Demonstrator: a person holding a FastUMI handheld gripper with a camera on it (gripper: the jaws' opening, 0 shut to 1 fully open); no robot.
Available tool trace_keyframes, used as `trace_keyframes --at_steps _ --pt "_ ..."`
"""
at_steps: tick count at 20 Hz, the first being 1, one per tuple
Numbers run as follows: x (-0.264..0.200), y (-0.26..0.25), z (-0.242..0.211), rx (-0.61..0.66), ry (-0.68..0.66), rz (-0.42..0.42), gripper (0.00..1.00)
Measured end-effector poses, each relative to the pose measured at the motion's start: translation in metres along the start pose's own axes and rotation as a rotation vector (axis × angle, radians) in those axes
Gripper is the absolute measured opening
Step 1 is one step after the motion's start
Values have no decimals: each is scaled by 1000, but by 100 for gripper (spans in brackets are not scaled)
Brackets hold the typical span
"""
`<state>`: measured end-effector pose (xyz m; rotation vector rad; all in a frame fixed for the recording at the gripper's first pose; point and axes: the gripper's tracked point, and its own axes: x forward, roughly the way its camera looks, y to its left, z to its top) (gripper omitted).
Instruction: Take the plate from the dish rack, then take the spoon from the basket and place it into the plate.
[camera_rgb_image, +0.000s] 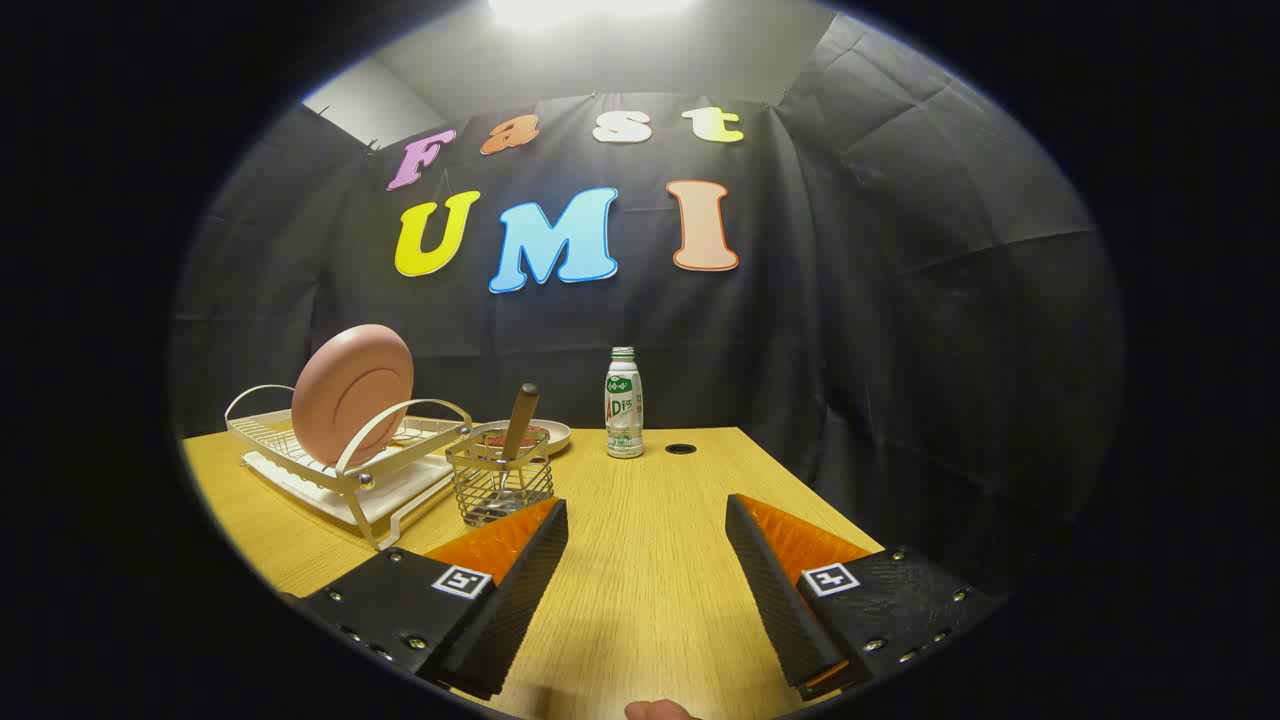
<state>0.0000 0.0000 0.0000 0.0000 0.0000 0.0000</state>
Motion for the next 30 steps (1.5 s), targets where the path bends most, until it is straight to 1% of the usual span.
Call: trace_keyframes --at_steps 3,6,8,11,14,19,22,24,28,30 --pt "8 0 -1 2 0 -1 97" --pt "39 -3 0 10 13 -10 97" --pt "52 -3 2 11 11 -13 97" --pt "74 -11 17 11 -11 -40 97" --pt "85 -22 44 -6 -38 -70 97" --pt "69 -28 109 -28 -57 -103 97" --pt "54 -16 144 -41 -26 -108 97" --pt "45 0 168 -27 -11 -106 97" --pt "36 27 215 -24 -29 -94 97" --pt "37 39 232 -31 -42 -86 97"
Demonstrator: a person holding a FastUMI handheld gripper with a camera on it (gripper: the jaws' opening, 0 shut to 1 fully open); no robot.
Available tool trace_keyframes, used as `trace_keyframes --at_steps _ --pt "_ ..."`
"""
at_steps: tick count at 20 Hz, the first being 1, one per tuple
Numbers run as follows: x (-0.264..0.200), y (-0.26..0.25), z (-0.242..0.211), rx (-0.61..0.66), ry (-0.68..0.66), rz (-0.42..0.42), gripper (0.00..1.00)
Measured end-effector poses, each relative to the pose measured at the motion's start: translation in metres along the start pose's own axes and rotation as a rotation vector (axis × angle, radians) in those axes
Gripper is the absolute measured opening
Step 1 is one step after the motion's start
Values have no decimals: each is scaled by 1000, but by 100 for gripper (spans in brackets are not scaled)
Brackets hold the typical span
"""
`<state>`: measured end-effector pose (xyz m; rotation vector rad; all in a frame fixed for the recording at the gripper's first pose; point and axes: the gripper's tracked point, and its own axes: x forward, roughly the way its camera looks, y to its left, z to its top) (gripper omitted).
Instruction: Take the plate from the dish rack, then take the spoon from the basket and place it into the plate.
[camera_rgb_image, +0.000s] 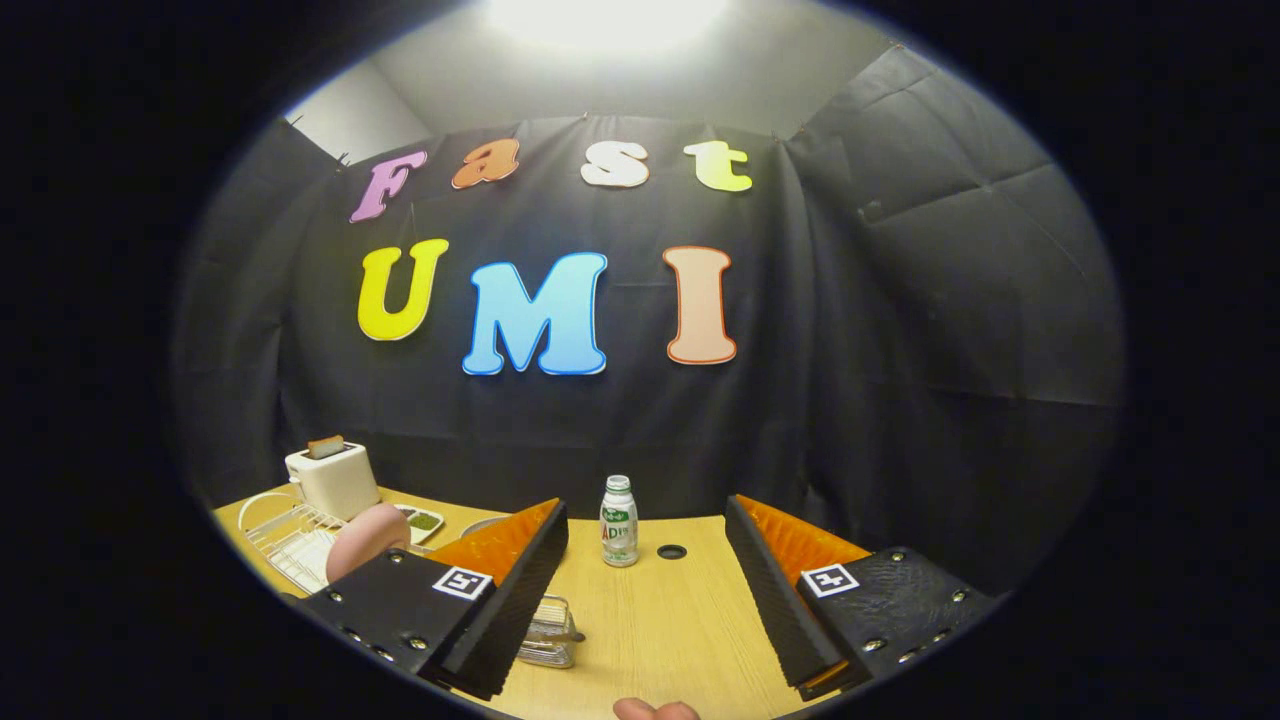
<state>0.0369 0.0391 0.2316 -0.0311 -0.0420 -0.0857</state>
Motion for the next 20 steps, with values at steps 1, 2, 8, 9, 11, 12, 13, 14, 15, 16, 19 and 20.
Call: trace_keyframes --at_steps 1,2,8,9,11,12,13,14,15,16,19,20 --pt "1 8 9 2 -10 10 97" --pt "0 15 19 7 -19 15 97" --pt "-1 64 46 -3 -2 47 97" --pt "0 72 49 0 10 55 97" --pt "0 94 46 26 77 77 97" --pt "0 106 43 51 120 96 97" --pt "1 120 44 76 153 121 97" --pt "4 131 43 96 184 128 97" --pt "7 138 38 103 219 127 97" --pt "11 148 34 103 257 136 97" --pt "19 181 17 86 374 176 97" --pt "22 192 10 67 413 199 97"
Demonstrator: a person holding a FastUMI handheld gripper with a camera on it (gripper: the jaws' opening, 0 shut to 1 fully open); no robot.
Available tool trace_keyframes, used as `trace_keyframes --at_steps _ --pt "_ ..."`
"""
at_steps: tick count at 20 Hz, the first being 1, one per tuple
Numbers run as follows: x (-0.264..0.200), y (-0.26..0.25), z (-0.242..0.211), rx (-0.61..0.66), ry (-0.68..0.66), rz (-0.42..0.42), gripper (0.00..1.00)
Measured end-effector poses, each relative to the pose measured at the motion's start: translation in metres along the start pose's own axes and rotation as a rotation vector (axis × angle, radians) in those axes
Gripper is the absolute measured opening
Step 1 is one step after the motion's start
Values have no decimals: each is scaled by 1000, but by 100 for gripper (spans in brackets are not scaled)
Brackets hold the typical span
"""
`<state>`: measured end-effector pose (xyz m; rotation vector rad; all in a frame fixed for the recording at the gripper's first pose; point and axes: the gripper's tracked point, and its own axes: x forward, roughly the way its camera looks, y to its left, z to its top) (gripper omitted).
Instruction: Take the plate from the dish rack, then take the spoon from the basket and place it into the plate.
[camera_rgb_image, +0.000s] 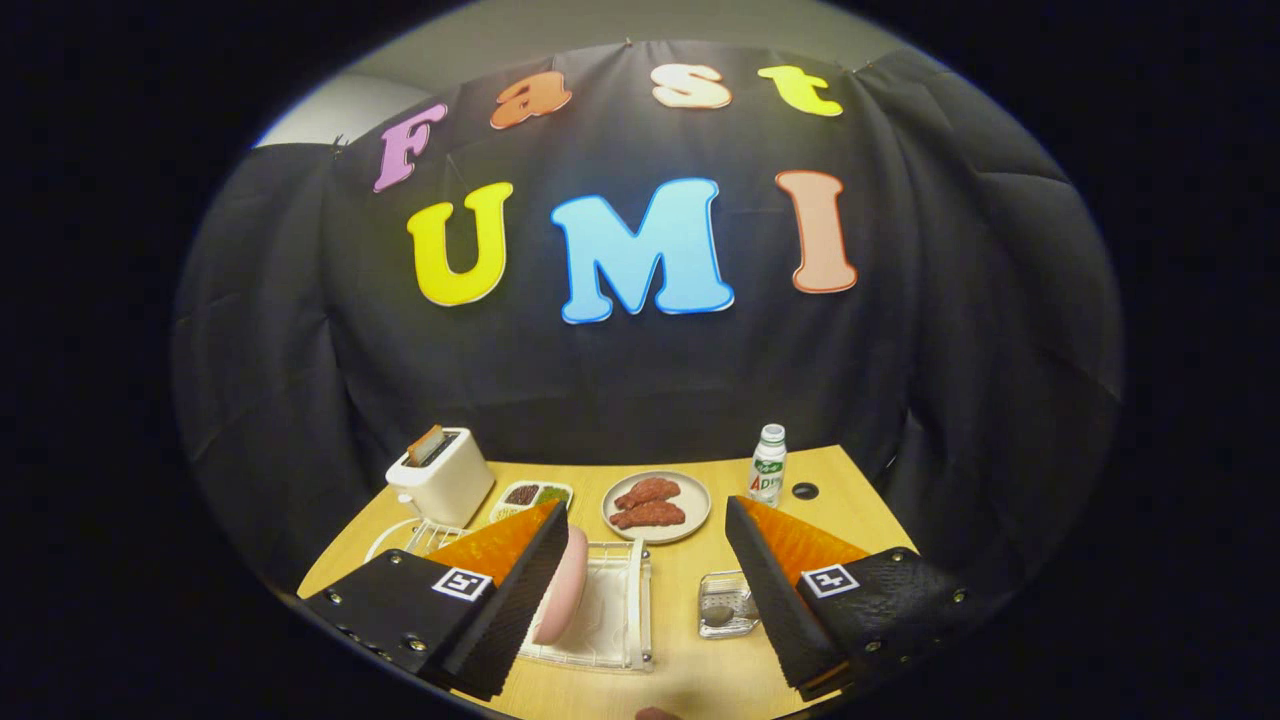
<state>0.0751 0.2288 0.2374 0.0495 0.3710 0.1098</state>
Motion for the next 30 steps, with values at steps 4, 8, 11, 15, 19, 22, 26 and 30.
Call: trace_keyframes --at_steps 4,8,11,15,19,22,26,30 --pt "28 32 -24 -53 132 38 97" --pt "45 49 -43 -81 238 15 97" --pt "56 56 -60 -93 322 -22 97" --pt "80 52 -86 -143 442 -131 96" --pt "101 44 -106 -177 520 -248 71" --pt "111 36 -111 -175 539 -347 54" --pt "118 36 -116 -139 539 -415 25" --pt "119 44 -113 -161 553 -424 11"
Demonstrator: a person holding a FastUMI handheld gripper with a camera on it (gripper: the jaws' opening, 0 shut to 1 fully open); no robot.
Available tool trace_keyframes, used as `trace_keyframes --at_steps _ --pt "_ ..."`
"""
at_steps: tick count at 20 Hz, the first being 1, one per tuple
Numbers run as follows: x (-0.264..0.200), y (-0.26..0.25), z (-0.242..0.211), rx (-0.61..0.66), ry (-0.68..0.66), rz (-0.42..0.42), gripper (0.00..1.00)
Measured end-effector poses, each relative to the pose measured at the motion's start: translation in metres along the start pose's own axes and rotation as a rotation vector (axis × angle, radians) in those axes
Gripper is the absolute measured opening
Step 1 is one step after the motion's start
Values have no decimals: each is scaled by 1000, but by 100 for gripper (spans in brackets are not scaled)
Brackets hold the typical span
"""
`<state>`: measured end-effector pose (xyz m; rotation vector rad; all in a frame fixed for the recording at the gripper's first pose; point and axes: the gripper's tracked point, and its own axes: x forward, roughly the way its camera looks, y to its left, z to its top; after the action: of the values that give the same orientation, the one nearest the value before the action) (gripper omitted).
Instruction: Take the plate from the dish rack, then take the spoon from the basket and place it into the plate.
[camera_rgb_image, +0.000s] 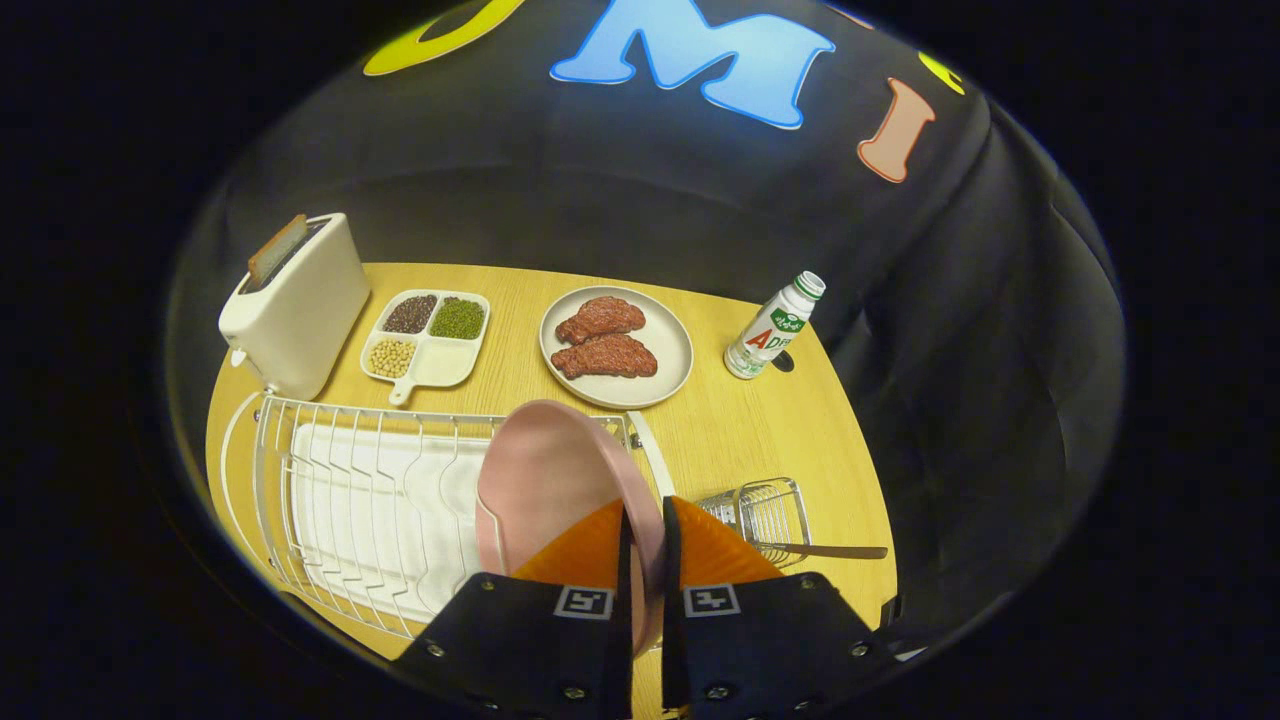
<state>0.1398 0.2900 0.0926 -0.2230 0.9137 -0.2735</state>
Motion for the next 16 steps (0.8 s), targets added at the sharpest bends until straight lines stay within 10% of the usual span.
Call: trace_keyframes --at_steps 16 --pt "-36 -4 38 -133 -57 -113 11"
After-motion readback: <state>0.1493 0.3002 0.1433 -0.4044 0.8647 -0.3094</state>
